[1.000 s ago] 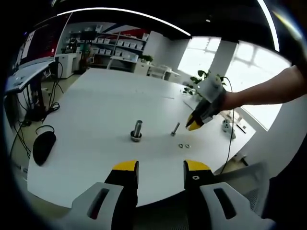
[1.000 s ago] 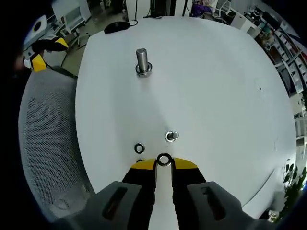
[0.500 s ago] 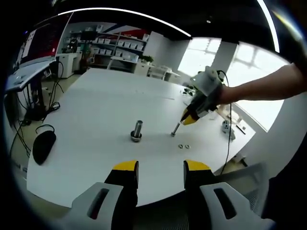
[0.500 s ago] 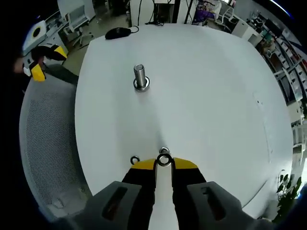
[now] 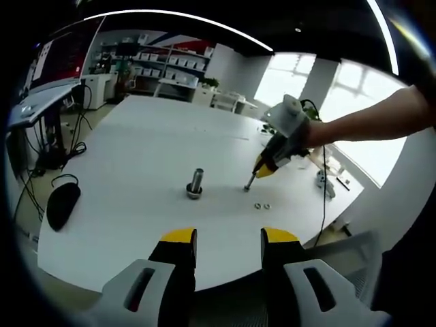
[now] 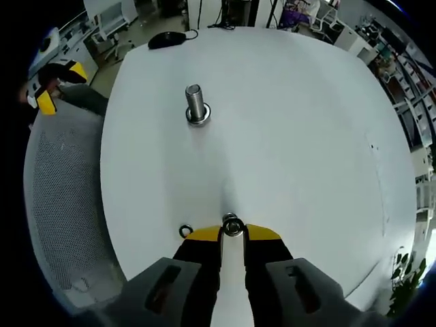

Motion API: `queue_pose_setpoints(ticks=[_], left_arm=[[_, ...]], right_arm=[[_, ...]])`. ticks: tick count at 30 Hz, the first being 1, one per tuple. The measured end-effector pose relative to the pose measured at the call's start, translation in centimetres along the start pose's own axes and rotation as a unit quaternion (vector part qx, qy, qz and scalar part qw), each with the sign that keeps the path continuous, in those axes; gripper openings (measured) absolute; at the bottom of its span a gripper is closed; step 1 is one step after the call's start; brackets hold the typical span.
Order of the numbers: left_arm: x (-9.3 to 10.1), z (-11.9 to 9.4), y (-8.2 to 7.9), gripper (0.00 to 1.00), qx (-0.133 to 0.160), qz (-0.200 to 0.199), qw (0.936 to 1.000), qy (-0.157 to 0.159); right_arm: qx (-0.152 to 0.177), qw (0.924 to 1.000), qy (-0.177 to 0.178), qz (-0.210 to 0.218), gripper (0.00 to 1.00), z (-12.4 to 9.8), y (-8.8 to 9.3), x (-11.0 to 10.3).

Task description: Place the washer onto the threaded stud by aligning its center hole with the stud, sliding it down to the base, and recovering from edge contact or off-axis alignment until the washer reaches the visible bottom stop.

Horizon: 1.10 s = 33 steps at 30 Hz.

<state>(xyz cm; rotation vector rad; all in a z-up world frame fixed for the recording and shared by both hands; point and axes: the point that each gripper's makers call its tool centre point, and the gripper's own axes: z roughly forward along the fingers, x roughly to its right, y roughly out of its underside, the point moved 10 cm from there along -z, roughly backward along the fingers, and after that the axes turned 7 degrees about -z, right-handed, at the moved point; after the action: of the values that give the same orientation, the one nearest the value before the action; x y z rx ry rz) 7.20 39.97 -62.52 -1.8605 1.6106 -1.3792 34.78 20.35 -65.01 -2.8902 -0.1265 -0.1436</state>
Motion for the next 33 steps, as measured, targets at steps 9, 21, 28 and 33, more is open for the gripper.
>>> queue_pose_setpoints(ticks=[9, 21, 28, 33], left_arm=[[0.0, 0.0, 0.2, 0.36, -0.004, -0.001, 1.0000, -0.002], [-0.3, 0.2, 0.5, 0.36, 0.000, -0.007, 0.9999, -0.008], [-0.3, 0.6, 0.5, 0.36, 0.006, -0.007, 0.9999, -0.012], [-0.4, 0.8, 0.7, 0.36, 0.007, -0.005, 0.9999, -0.013]], right_arm=[[-0.009, 0.9999, -0.010, -0.003, 0.14, 1.0, -0.1, 0.3], [-0.027, 0.9993, -0.023, 0.007, 0.14, 3.4, 0.4, 0.3], [-0.030, 0.9991, -0.026, 0.013, 0.14, 4.1, 0.7, 0.5], [-0.030, 0.9991, -0.026, 0.014, 0.15, 4.2, 0.7, 0.4]])
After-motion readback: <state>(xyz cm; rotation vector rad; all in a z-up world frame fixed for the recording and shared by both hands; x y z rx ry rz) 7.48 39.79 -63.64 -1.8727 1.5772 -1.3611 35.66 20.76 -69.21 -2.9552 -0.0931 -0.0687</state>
